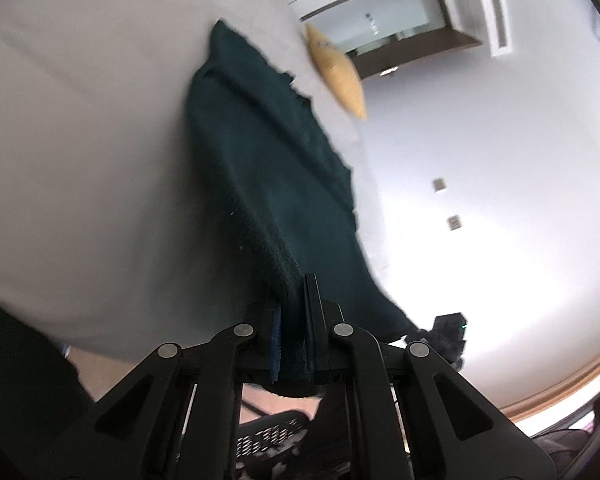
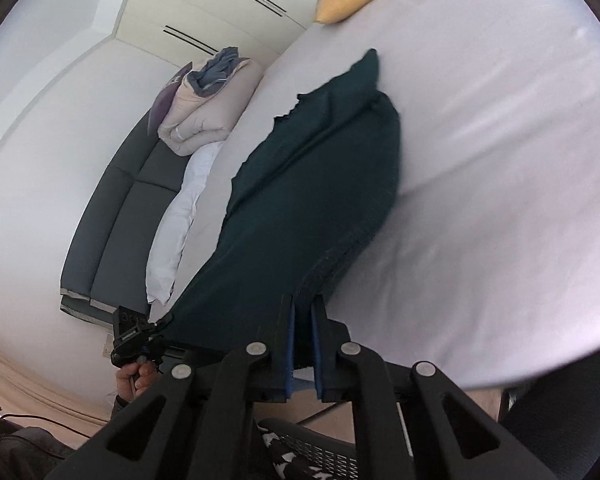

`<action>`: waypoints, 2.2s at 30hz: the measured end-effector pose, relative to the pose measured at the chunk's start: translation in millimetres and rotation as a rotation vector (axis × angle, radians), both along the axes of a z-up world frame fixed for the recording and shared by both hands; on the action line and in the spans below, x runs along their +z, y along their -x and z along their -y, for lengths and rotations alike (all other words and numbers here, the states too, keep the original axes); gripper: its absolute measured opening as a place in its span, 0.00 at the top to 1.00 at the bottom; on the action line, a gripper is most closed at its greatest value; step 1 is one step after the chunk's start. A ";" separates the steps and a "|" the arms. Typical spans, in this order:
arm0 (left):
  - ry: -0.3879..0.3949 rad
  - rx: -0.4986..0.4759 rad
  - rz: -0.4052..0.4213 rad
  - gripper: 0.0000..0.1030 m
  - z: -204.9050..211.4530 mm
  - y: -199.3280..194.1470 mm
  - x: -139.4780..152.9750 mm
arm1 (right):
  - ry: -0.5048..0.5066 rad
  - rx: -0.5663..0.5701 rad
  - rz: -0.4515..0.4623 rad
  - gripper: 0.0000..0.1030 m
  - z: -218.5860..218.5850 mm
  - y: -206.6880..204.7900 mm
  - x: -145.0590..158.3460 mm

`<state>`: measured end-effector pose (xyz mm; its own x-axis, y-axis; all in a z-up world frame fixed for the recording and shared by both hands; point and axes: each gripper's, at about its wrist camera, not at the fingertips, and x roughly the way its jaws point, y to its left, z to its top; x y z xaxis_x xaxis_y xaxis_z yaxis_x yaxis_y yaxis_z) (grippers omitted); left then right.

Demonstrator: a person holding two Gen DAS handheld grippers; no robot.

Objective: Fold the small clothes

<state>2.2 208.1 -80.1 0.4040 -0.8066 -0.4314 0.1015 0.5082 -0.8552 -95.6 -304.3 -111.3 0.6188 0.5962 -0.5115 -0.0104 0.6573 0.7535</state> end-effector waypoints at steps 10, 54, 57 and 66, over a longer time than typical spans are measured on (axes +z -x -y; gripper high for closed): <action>0.116 0.052 0.011 0.93 -3.6 -32.6 18.1 | -0.073 -0.009 0.038 0.92 0.2 -47.3 17.7; -0.138 0.264 -0.051 0.11 17.3 -317.4 -31.0 | 0.286 -0.271 -0.015 0.34 27.5 -268.2 4.1; -0.222 0.215 -0.049 0.14 36.6 -299.9 -44.5 | 0.354 -0.248 -0.036 0.34 13.1 -254.6 -2.6; -0.466 0.172 -0.028 0.73 60.8 -273.9 -67.8 | 0.476 -0.237 -0.093 0.62 -3.5 -233.5 -19.8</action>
<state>276.0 147.3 -147.9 0.4970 -0.4483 -0.7430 -0.0370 0.8445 -0.5343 137.9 -300.8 -131.1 0.6473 0.1345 -0.7503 0.2325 0.9025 0.3624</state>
